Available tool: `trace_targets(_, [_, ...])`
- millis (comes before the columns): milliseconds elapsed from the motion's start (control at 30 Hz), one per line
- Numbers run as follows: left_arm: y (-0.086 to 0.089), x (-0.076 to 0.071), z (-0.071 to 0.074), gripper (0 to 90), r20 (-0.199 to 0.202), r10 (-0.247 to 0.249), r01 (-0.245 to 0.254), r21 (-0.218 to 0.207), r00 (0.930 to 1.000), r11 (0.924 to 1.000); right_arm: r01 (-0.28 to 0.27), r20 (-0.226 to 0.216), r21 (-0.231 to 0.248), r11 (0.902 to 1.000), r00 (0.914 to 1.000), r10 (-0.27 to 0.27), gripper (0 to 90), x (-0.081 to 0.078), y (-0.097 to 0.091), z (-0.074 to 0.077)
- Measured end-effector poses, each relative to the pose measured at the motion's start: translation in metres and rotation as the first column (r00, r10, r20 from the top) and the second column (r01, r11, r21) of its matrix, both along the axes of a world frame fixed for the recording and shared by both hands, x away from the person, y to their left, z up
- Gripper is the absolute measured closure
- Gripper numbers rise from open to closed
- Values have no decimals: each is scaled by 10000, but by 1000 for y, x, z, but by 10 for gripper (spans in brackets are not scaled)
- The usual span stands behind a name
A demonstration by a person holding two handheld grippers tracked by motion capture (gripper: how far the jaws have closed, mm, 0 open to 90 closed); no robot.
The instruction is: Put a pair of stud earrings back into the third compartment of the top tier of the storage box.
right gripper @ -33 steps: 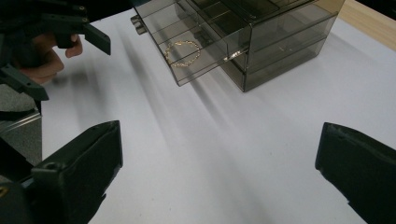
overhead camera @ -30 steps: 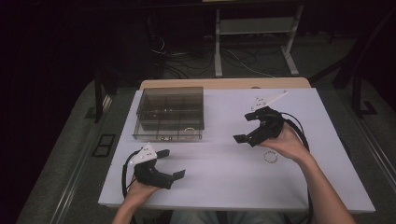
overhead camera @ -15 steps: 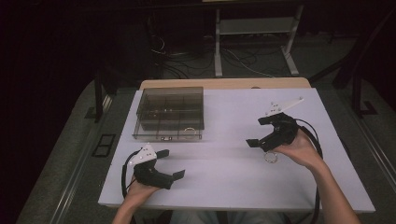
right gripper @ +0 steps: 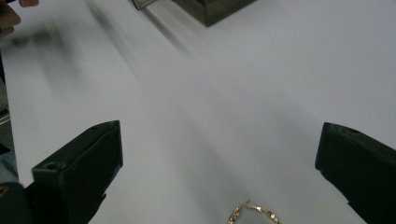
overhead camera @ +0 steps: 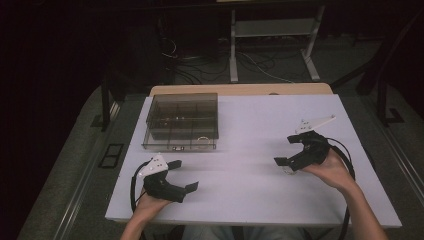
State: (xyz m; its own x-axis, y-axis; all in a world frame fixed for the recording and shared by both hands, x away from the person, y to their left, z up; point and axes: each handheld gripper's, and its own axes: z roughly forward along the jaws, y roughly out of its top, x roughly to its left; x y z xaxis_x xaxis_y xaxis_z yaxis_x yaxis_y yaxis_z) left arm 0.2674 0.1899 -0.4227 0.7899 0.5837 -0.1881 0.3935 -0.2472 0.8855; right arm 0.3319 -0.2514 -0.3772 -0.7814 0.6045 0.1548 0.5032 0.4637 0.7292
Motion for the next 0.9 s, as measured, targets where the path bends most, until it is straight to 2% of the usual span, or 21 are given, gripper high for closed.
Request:
trace_targets(333, [-1,0,0,0,-10,-42,42,29,10000,10000,105,-401,-219,9997,9991,-114,2,-5,-4,-22])
trace_targets(833, [-1,0,0,0,-13,-52,52,11,10000,10000,-68,-707,-639,9979,9975,23,3,-6,-5,-35])
trace_targets(900, [-1,0,0,0,-11,-70,70,22,10000,10000,-124,-767,-698,9975,9970,71,58,-6,-7,-36])
